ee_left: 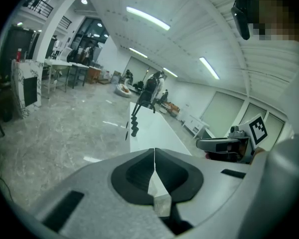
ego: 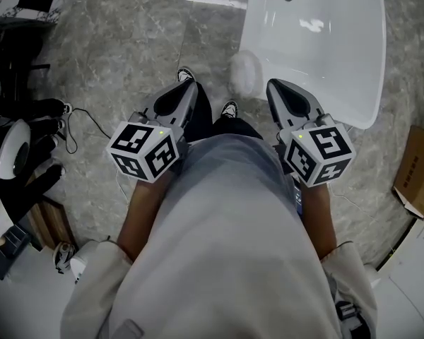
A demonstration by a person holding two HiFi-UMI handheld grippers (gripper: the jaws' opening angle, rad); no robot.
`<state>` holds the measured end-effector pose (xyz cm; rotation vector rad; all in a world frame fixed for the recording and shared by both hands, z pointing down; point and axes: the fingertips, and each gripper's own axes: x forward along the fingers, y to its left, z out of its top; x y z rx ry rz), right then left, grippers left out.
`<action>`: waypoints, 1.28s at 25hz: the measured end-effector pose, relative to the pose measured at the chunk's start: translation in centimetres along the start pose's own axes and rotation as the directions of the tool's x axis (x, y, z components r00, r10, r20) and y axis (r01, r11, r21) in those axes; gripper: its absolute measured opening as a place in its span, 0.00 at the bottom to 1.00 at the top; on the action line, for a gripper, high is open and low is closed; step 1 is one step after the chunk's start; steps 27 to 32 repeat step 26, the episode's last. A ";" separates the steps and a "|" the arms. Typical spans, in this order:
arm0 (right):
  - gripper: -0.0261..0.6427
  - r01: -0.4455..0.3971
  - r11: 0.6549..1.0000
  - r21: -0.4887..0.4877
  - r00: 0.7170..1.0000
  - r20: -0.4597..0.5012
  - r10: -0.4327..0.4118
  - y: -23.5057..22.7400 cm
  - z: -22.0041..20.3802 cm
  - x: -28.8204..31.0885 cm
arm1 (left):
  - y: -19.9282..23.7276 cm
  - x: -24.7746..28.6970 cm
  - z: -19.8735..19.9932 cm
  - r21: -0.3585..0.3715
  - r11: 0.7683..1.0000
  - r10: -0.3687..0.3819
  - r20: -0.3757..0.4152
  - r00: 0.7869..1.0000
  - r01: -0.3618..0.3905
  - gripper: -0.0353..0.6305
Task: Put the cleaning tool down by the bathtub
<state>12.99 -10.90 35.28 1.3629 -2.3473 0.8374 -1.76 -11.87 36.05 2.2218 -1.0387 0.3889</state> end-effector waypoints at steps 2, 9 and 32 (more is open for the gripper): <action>0.06 0.004 1.000 -0.010 1.000 0.000 -0.004 0.1 0.1 -0.5 | -0.5 -0.1 0.1 0.000 1.000 -0.004 0.007 1.000 0.004 0.07; 0.06 0.006 1.000 -0.018 1.000 -0.010 -0.006 0.1 0.1 -1.4 | -1.4 0.0 0.0 -0.008 1.000 -0.011 0.018 1.000 0.012 0.07; 0.06 -0.015 1.000 0.002 0.999 -0.046 0.015 0.8 -1.9 -2.0 | -2.5 0.7 -1.6 -0.002 0.999 -0.040 -0.004 0.999 0.040 0.07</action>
